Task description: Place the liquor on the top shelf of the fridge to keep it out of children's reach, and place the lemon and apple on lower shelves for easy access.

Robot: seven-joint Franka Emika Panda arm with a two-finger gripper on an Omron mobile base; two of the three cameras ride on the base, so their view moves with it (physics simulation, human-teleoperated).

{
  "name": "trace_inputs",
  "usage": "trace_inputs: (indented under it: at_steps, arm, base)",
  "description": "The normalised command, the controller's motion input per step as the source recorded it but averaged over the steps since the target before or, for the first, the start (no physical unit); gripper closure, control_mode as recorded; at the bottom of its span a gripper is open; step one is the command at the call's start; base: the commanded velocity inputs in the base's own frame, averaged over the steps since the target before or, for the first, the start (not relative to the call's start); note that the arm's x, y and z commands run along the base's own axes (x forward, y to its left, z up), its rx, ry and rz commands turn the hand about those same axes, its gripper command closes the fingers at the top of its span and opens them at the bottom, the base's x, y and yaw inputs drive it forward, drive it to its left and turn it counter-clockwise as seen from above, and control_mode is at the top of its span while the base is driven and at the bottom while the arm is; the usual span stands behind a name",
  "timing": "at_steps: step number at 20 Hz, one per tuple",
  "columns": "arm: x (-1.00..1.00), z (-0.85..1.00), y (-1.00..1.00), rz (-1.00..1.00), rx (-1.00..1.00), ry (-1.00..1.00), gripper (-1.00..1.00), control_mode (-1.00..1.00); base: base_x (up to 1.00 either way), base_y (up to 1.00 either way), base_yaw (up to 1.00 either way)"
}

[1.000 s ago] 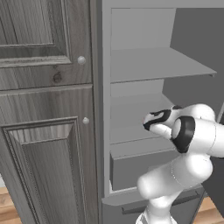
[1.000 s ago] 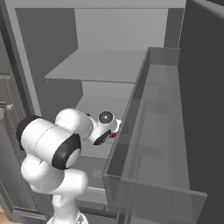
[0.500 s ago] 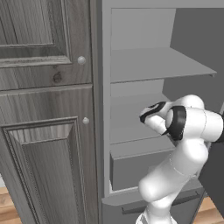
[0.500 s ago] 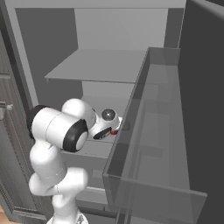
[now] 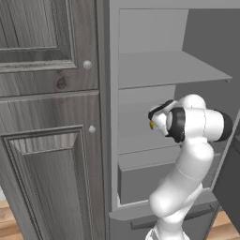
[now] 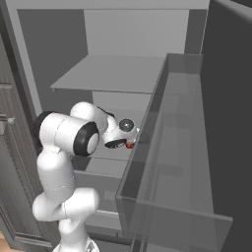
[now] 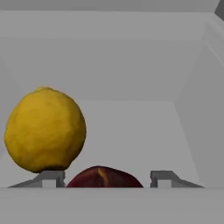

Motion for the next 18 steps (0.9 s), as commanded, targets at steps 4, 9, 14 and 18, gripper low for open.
trace_inputs:
  at_steps: [4,9,14,18]
  arm:
    - [-0.02,-0.08,0.0,0.0,0.0,0.0,-1.0,-1.0]
    - [-0.32,0.08,0.0,0.0,0.0,0.0,-1.0,-1.0]
    - [-0.52,0.46,0.0,0.0,-0.03,0.0,-1.0,-1.0]
    - [-0.24,0.87,0.0,0.0,-0.04,0.0,-1.0,-1.0]
  base:
    - [0.0,0.0,0.0]
    - [0.0,0.0,0.0]
    - [0.0,0.0,0.0]
    - [0.0,0.0,0.0]
